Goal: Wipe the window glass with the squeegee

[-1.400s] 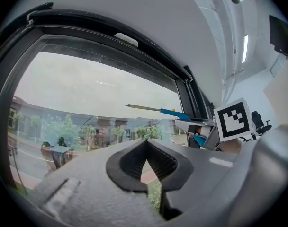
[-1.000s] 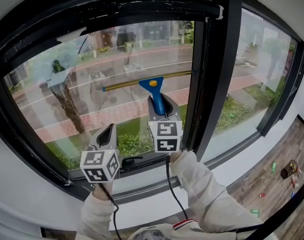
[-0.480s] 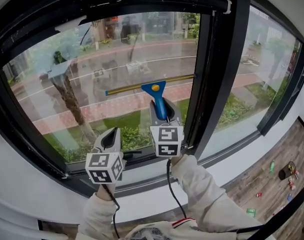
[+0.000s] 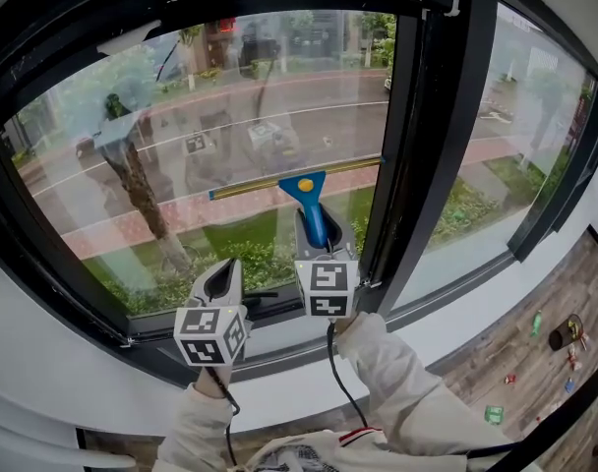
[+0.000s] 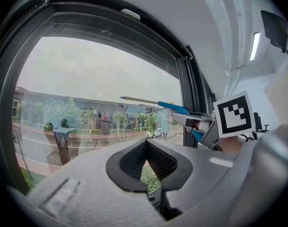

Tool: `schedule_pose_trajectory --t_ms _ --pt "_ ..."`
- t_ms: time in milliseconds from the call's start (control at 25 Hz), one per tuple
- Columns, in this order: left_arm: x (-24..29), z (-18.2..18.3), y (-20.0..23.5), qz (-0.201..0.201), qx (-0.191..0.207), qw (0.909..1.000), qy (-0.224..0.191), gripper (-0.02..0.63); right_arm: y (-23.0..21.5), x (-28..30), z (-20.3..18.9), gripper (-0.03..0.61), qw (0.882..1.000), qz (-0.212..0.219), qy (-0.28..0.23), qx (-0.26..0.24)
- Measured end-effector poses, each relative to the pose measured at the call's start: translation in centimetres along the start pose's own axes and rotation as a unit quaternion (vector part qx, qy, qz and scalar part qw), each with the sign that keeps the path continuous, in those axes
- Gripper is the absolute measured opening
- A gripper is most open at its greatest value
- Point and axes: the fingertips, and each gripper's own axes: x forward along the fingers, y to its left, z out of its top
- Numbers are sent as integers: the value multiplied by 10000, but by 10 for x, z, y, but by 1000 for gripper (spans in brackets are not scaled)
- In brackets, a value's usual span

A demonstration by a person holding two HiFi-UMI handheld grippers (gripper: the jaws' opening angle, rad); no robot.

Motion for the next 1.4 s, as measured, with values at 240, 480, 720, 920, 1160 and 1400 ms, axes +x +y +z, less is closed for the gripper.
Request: schedule_pose_trajectory --t_ms 240,480,720,920,1160,1400 --pt "4 -11 -1 -29 -72 9999 78 0 3 -3 -15 147 10000 21 94 24" --pt "10 -25 -4 -57 -128 9998 155 0 5 -6 -30 147 9998 38 172 46" --pt "11 -43 -7 -60 -198 9995 250 0 6 -10 -47 146 9997 35 230 113" --pt "11 -63 -5 -28 -285 9988 398 0 7 -12 -60 146 9995 40 292 146" --pt "11 -82 -8 -43 -355 9979 534 0 11 -18 -83 146 9987 70 473 179" --pt "11 -104 -9 -18 -393 9973 624 0 15 -26 -116 146 9971 120 719 205"
